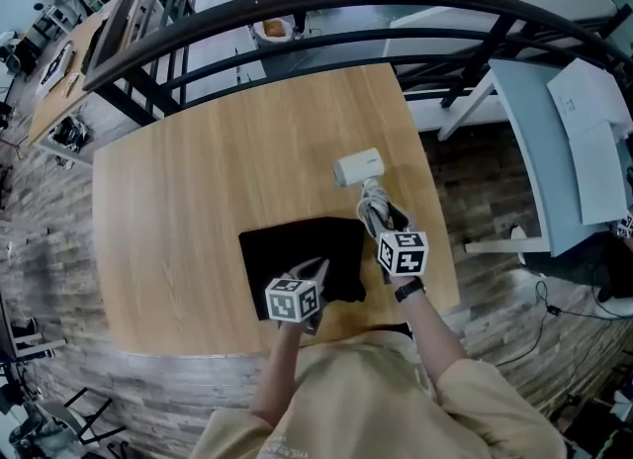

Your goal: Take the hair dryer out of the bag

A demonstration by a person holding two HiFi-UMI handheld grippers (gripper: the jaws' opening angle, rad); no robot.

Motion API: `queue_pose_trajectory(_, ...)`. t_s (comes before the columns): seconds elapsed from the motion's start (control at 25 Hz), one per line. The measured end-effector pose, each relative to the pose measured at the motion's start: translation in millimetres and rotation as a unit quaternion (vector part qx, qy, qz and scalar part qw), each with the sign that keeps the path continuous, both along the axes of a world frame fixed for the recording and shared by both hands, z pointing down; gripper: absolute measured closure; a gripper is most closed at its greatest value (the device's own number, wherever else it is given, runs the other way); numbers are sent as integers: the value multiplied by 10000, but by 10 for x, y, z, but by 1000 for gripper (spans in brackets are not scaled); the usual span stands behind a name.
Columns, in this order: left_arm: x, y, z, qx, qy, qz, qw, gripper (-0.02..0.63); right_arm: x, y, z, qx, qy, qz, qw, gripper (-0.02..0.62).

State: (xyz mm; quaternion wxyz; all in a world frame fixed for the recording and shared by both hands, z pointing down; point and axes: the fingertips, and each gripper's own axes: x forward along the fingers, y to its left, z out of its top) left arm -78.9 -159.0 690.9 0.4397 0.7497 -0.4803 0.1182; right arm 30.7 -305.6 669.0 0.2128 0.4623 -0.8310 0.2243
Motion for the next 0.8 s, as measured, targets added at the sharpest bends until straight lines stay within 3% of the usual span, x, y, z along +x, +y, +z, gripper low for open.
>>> queue_pose_trajectory(0.56, -41, -147, 109, -205, 38, 9, 9998, 588, 43, -431, 353, -327, 149, 571, 9977, 422)
queue_pose_trajectory(0.72, -71, -166, 141, -195, 40, -12, 9998, 588, -2, -441, 401, -449, 360, 458, 9973, 422)
queue_pose_trajectory(0.8, -54, -167, 136, -175, 55, -26, 9998, 588, 8, -443, 385, -425, 485, 355, 9973, 383)
